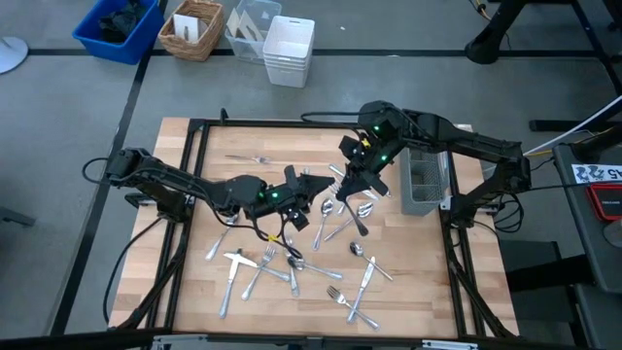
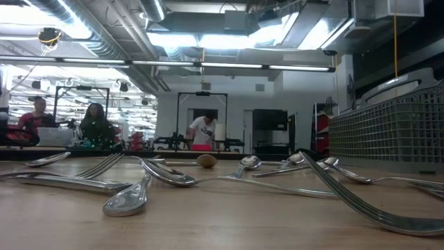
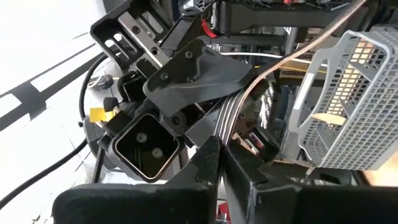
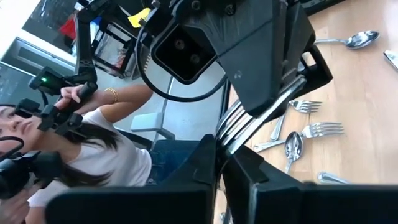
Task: Sort silverware
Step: Put the fork into the left section of the utensil holder
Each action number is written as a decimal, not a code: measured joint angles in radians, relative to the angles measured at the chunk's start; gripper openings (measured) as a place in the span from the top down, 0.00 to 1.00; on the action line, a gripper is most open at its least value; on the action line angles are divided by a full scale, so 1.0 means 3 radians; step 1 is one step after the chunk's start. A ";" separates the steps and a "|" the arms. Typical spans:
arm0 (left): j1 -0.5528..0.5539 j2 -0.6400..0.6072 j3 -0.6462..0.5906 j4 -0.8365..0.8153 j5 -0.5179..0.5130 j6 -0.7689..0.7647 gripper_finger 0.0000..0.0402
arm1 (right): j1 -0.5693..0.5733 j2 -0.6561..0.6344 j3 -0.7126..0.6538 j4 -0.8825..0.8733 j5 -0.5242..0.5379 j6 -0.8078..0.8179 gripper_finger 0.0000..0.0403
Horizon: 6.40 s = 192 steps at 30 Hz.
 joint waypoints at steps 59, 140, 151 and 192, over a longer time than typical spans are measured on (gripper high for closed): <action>0.0296 -0.0015 -0.0003 -0.2687 -0.1052 -0.4433 0.66 | -0.1014 -0.0219 0.0008 -0.1219 0.2997 -0.1383 0.99; 0.0819 -0.0012 -0.0003 -0.3034 -0.0214 -0.5081 0.66 | -0.2886 -0.1258 -0.2365 0.0389 0.2900 -0.1886 0.74; 0.0819 -0.0011 -0.0003 -0.3033 -0.0214 -0.5081 0.66 | -0.2886 -0.1255 -0.2003 -0.0241 0.3068 -0.1885 0.73; 0.2320 0.0333 0.0000 -0.4409 0.0973 -0.5812 0.66 | -0.2706 -0.1261 -0.1605 -0.0590 0.1226 -0.1533 0.75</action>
